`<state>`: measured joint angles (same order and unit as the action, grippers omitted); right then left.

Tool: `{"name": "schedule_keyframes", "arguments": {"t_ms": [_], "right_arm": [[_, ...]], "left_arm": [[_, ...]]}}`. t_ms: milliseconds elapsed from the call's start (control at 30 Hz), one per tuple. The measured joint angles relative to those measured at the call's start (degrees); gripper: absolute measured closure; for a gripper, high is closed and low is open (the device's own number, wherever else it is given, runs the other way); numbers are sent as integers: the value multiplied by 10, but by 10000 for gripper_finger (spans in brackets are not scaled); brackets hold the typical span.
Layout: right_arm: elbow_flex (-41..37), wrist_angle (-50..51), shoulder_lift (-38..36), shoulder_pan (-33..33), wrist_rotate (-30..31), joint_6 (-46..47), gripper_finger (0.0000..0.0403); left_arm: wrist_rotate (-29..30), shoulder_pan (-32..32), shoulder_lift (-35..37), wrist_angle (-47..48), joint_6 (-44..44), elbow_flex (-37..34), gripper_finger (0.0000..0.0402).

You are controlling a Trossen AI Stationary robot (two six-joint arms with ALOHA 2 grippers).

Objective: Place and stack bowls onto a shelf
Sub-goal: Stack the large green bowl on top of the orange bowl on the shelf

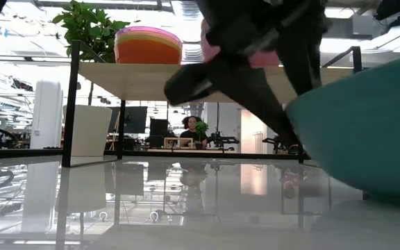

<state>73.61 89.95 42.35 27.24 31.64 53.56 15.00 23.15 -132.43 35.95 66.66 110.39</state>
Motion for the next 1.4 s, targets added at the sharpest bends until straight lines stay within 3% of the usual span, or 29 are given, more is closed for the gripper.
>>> {"name": "schedule_keyframes", "arguments": {"t_ms": [167, 467, 733, 867, 967, 1233, 1400], "right_arm": [[0, 0, 0, 0, 0, 0, 290], [0, 0, 0, 0, 0, 0, 290], [0, 0, 0, 0, 0, 0, 290], [0, 0, 0, 0, 0, 0, 290], [0, 0, 0, 0, 0, 0, 290], [0, -2, 0, 0, 0, 0, 290], [0, -2, 0, 0, 0, 0, 290]], "left_arm": [[-38, -1, -4, -20, 7, 0, 392], [-54, 2, -3, -10, 10, 62, 401], [-76, -1, -1, 160, 10, 249, 401], [-66, -15, 83, 163, 21, 199, 401], [-15, -23, 139, 210, 9, 200, 401], [206, -69, 244, 329, -3, 200, 401], [226, -132, 268, 342, -47, 200, 401]]}}
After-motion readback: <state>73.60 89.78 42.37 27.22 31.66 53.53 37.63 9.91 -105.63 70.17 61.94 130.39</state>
